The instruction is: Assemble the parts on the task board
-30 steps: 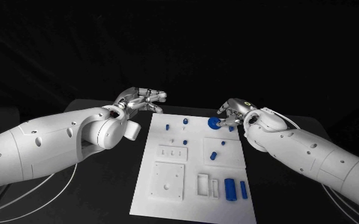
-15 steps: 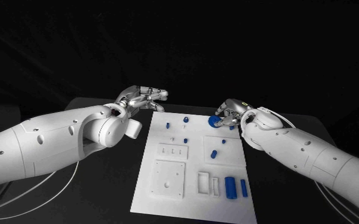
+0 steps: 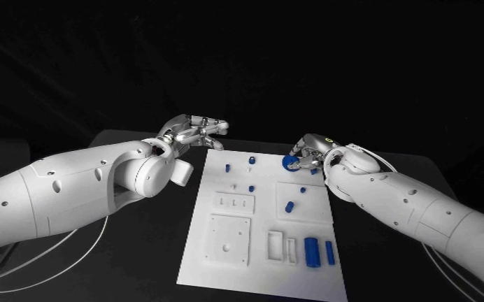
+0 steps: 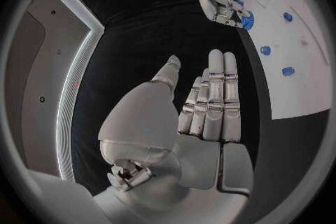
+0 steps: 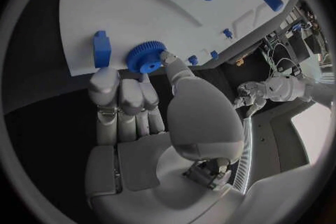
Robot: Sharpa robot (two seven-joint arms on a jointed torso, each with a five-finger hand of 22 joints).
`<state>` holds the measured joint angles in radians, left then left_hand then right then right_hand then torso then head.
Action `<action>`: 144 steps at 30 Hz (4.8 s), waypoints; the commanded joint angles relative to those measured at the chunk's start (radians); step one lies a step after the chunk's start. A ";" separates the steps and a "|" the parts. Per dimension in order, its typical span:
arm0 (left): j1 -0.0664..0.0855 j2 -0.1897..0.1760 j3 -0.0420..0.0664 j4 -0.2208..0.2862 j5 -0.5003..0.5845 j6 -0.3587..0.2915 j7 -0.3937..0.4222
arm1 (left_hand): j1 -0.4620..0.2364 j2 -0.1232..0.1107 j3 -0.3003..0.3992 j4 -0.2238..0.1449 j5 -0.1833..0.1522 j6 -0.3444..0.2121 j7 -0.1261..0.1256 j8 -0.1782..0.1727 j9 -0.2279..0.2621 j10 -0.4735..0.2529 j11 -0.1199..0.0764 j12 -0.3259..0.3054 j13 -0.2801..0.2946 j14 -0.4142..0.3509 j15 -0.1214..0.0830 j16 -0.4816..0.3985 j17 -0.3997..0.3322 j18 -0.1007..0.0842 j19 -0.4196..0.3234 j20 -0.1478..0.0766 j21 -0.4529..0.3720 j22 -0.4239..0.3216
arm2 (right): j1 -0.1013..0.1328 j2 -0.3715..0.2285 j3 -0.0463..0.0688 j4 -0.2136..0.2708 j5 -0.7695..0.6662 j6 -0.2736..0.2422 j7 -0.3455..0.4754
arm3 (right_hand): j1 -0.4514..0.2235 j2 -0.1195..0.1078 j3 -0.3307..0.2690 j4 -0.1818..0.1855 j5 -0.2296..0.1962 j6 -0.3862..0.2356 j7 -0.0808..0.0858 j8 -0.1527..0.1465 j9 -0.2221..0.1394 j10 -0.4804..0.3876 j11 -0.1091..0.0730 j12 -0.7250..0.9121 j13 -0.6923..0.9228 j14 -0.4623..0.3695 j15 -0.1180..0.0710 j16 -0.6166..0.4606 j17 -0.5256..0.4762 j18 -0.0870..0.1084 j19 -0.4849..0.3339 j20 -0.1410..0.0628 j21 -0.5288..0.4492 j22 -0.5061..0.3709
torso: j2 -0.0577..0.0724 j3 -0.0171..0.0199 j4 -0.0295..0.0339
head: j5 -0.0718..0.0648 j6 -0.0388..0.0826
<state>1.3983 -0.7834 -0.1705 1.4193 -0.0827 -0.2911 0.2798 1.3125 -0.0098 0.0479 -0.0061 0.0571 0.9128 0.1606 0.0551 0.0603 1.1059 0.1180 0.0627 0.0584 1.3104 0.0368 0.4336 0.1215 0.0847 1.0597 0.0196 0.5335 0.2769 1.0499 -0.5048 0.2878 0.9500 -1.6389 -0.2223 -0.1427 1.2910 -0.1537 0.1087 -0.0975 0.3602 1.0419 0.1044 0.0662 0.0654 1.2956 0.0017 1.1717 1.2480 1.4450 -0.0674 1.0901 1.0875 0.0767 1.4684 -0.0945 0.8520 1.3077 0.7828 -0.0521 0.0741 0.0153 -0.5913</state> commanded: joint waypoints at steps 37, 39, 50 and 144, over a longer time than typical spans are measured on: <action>0.001 0.001 0.000 -0.003 -0.008 0.018 -0.009 | -0.004 0.006 0.001 0.001 0.004 -0.010 -0.001 0.005 0.001 -0.012 0.001 -0.001 0.001 -0.004 0.002 0.000 0.001 -0.007 0.002 0.002 0.003 -0.003 | -0.002 -0.017 -0.001 0.014 -0.023 0.026 -0.005 | -0.038 0.014 0.044 -0.087 0.179 -0.040 0.012 -0.003 0.000 -0.006 0.005 -0.010 -0.011 0.005 0.003 0.005 0.006 0.020 0.028 0.011 0.016 0.103 | 0.000 0.0023 -0.0019 | -0.005 -0.004; 0.001 0.001 0.000 -0.003 -0.008 0.018 -0.009 | -0.004 0.006 0.002 0.002 0.004 -0.010 0.000 0.005 0.001 -0.015 0.001 -0.001 0.001 -0.004 0.002 0.000 0.001 -0.006 0.001 0.002 0.004 -0.003 | -0.003 -0.018 -0.001 0.016 -0.024 0.028 -0.006 | -0.038 0.015 0.046 -0.087 0.181 -0.038 0.011 -0.004 0.000 -0.005 0.004 -0.009 -0.011 0.005 0.003 0.005 0.006 0.020 0.029 0.011 0.015 0.103 | 0.000 0.0021 -0.0016 | -0.004 -0.004; 0.001 -0.001 0.000 -0.002 -0.008 0.018 -0.009 | -0.004 0.006 0.002 0.002 0.004 -0.010 0.000 0.005 0.001 -0.015 0.001 -0.001 0.001 -0.004 0.002 0.000 0.001 -0.006 0.001 0.002 0.004 -0.003 | -0.008 -0.025 -0.001 0.022 -0.024 0.035 -0.011 | -0.062 0.012 0.111 -0.108 0.207 0.003 0.003 -0.004 0.001 -0.006 -0.003 -0.014 -0.015 0.005 -0.003 0.004 0.006 0.018 0.027 0.006 0.020 0.103 | 0.000 0.0016 -0.0017 | -0.006 -0.004; 0.001 0.015 0.000 -0.001 -0.014 0.013 -0.016 | -0.001 0.007 0.003 0.002 0.004 -0.004 -0.001 0.005 0.001 -0.016 0.001 -0.001 0.001 -0.004 0.002 -0.001 0.001 -0.006 0.001 0.002 0.005 -0.007 | -0.016 0.153 -0.134 0.103 -0.305 -0.159 -0.108 | -0.070 -0.022 0.298 -0.029 -0.039 0.086 -0.019 -0.004 0.001 0.002 -0.018 -0.037 -0.019 0.004 -0.015 -0.024 -0.024 -0.001 0.032 -0.009 0.042 0.107 | 0.000 -0.0023 0.0019 | 0.002 -0.002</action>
<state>1.3983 -0.7708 -0.1709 1.4177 -0.0928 -0.2875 0.2602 1.3125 -0.0098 0.0479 -0.0061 0.0571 0.9092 0.1570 0.0551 0.0601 1.0985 0.1179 0.0627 0.0582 1.3105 0.0368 0.4337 0.1216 0.0847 1.0597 0.0196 0.5335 0.2714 1.0366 -0.3525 0.1557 1.0602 -1.9477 -0.4077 -0.2616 1.2227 -0.1730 0.4056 -0.1304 0.3244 1.1332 0.0845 0.0565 0.0715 1.3004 -0.0176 1.1370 1.2301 1.4525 -0.0816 1.0718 1.0644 0.0763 1.4685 -0.1018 0.8999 1.3073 0.7825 -0.0541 0.0762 0.0167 -0.5937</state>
